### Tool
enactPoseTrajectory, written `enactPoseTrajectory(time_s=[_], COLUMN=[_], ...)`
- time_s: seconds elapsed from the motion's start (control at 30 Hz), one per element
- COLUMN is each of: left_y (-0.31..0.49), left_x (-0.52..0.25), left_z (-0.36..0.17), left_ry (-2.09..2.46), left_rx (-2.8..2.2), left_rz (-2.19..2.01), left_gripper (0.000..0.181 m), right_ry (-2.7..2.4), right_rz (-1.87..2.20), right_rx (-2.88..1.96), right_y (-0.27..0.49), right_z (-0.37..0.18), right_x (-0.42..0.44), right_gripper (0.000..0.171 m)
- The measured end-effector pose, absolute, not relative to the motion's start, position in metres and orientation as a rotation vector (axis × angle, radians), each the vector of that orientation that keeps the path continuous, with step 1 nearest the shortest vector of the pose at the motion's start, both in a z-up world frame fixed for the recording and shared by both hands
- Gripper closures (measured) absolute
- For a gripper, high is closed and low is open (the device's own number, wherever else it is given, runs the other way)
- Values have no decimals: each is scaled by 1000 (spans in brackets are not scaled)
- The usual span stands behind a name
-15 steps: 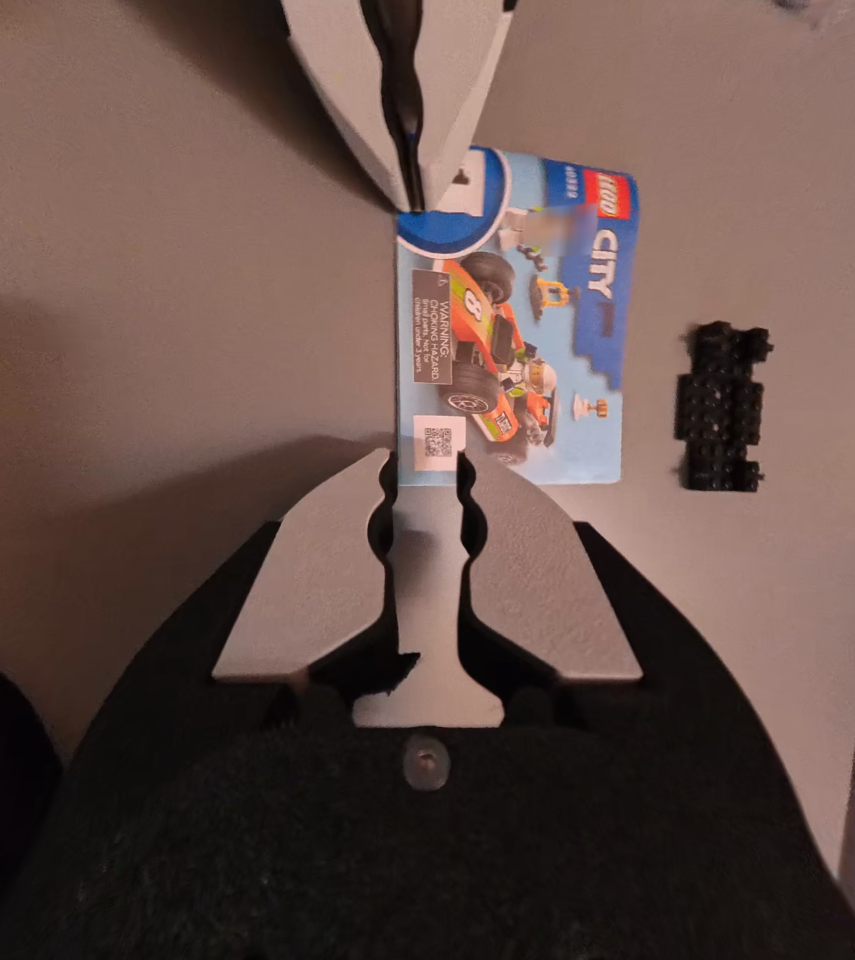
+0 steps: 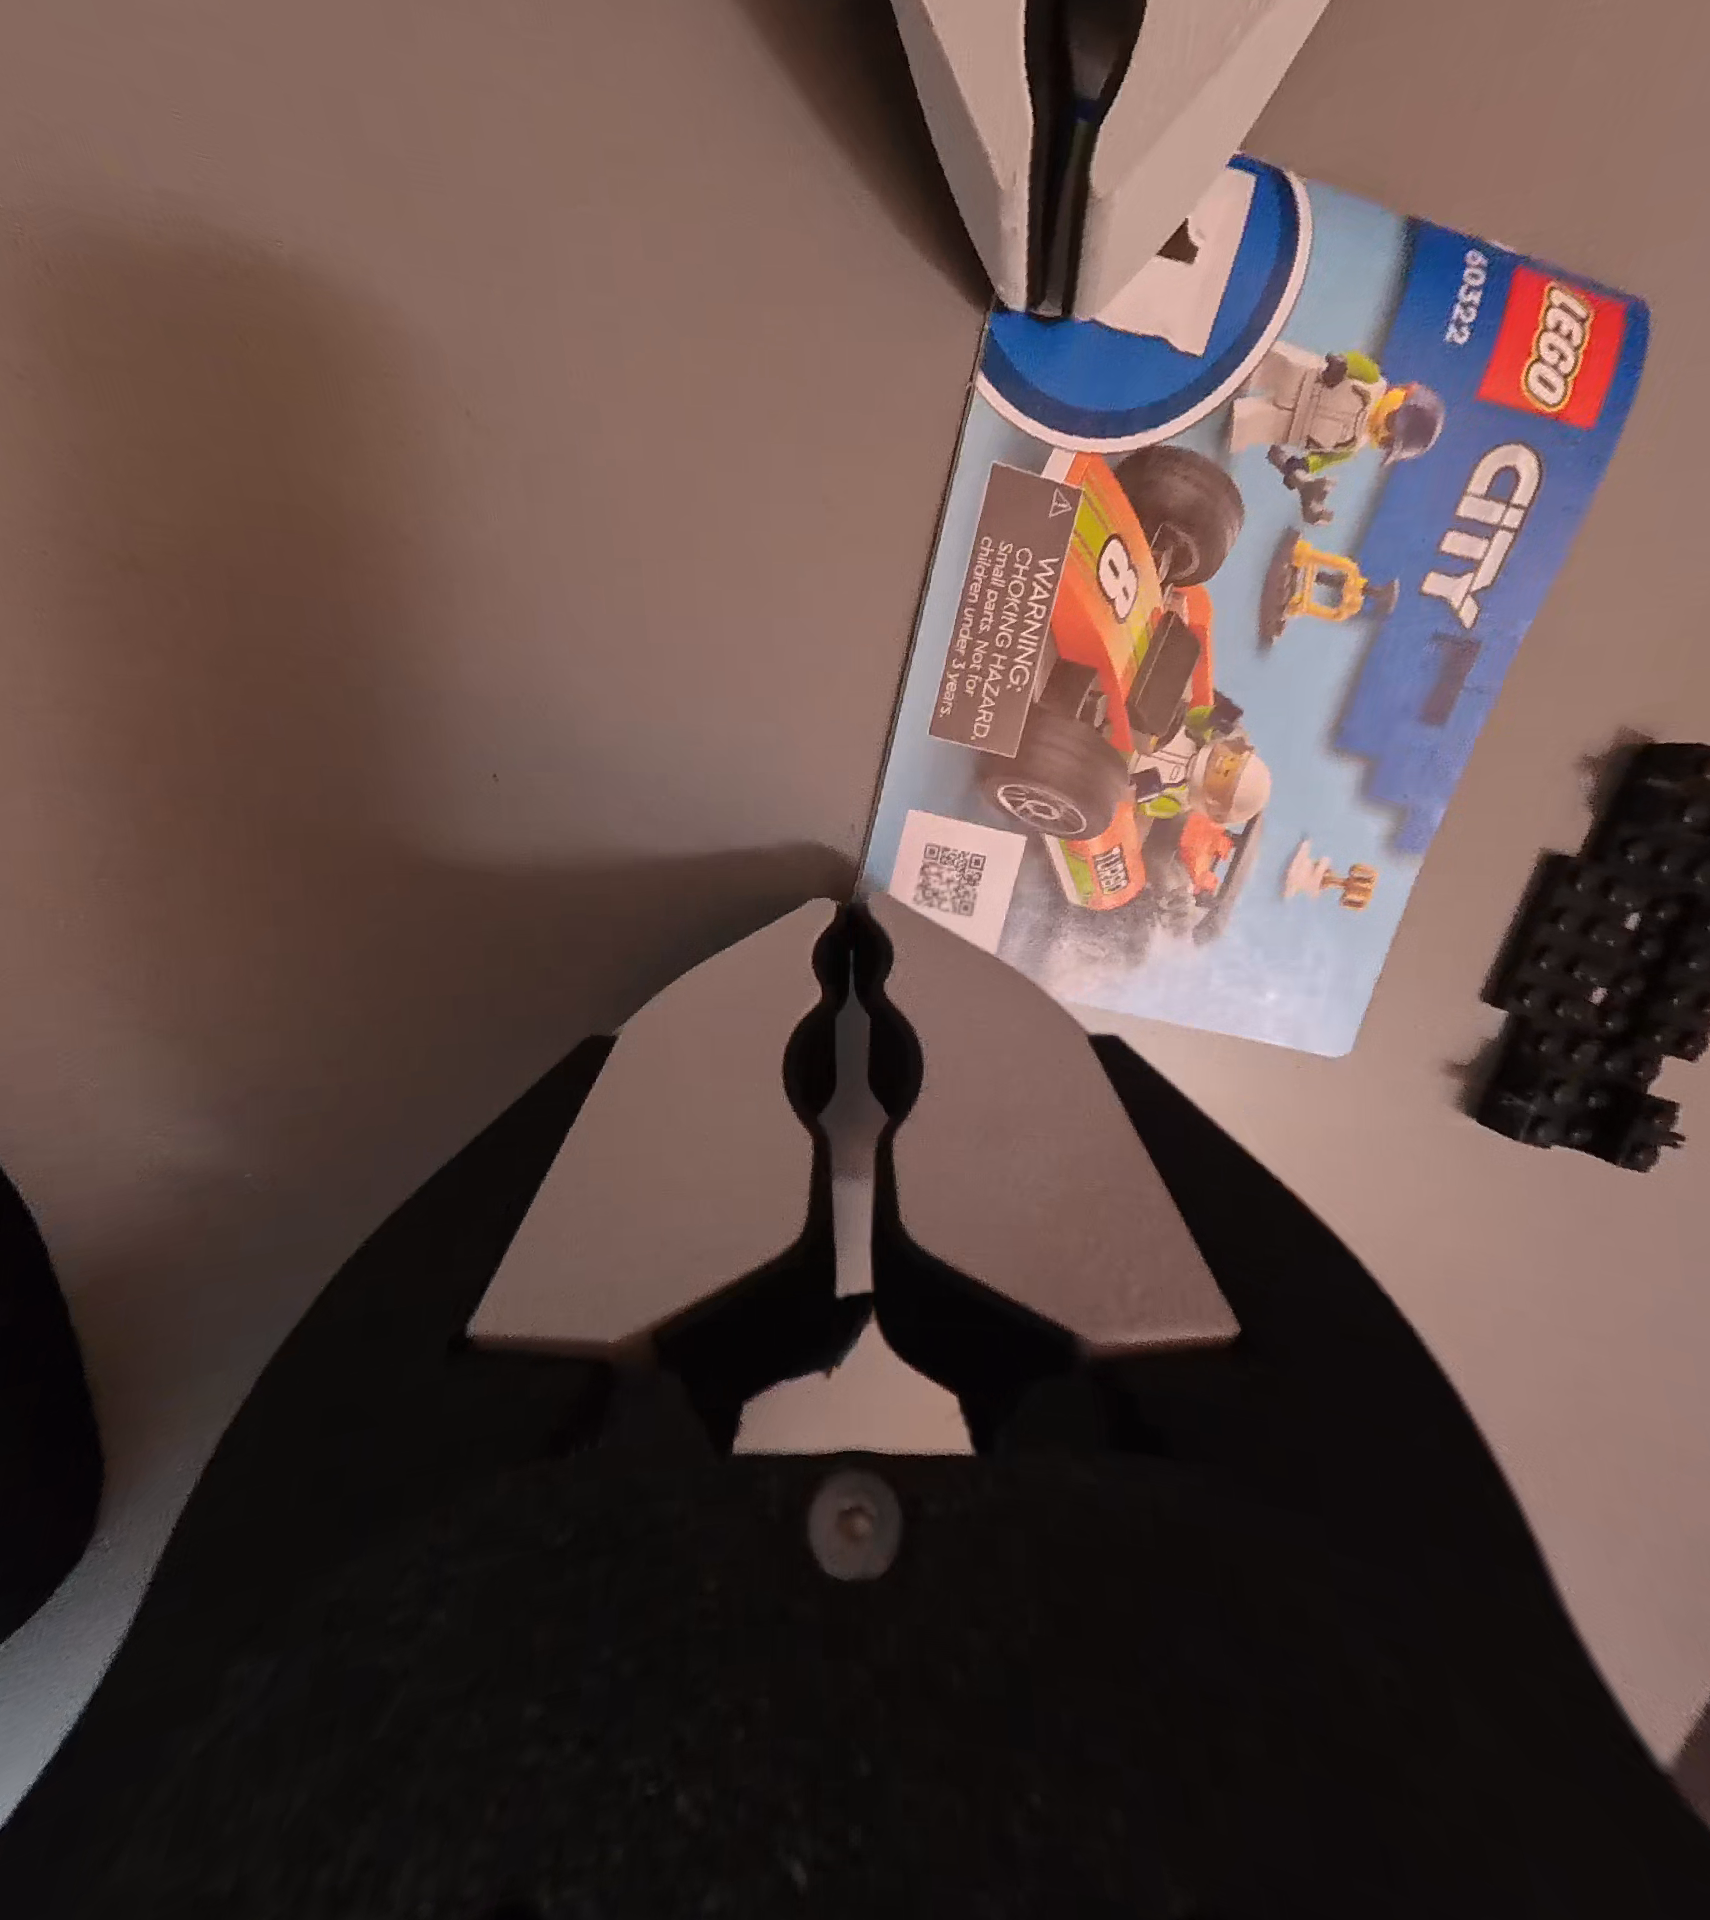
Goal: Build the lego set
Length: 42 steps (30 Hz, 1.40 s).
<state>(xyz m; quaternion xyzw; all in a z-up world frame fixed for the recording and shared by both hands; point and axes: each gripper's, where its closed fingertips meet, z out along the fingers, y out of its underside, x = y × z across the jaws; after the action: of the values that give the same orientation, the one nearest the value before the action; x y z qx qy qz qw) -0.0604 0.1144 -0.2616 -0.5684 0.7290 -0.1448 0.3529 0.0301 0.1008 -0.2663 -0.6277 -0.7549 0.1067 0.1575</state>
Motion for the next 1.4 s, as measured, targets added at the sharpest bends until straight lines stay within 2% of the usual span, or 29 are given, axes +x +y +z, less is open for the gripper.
enactPoseTrajectory(time_s=[0.23, 0.37, 0.47, 0.53, 0.6, 0.7, 0.77, 1.1, 1.4], left_y=[113, 112, 116, 119, 119, 119, 119, 127, 129], left_x=[-56, -54, -56, -59, -62, -64, -65, -67, -67], left_z=[-258, -259, -259, -259, -259, -260, -261, -253, -233], left_ry=[1856, 1882, 1873, 1874, 1875, 1879, 1885, 1849, 1768], left_rx=[-1493, -1497, -1525, -1531, -1539, -1551, -1554, -1528, -1513], left_rz=[-382, -325, -314, -287, -272, -272, -271, -262, -360], left_gripper=[164, 157, 155, 155, 155, 160, 164, 176, 180], right_ry=[-2080, -1982, -2011, -2053, -2102, -2157, -2167, -2129, -1926], right_rz=[443, 329, 283, 246, 220, 227, 236, 374, 404], right_rx=[-1910, -1822, -1804, -1795, -1793, -1785, -1769, -1845, -1763], right_y=[92, 107, 109, 110, 111, 110, 111, 111, 124], right_z=[-262, -251, -252, -257, -262, -265, -266, -260, -230], right_x=[41, 38, 32, 29, 29, 28, 27, 26, 21], right_gripper=[171, 171, 147, 145, 146, 165, 171, 171, 171])
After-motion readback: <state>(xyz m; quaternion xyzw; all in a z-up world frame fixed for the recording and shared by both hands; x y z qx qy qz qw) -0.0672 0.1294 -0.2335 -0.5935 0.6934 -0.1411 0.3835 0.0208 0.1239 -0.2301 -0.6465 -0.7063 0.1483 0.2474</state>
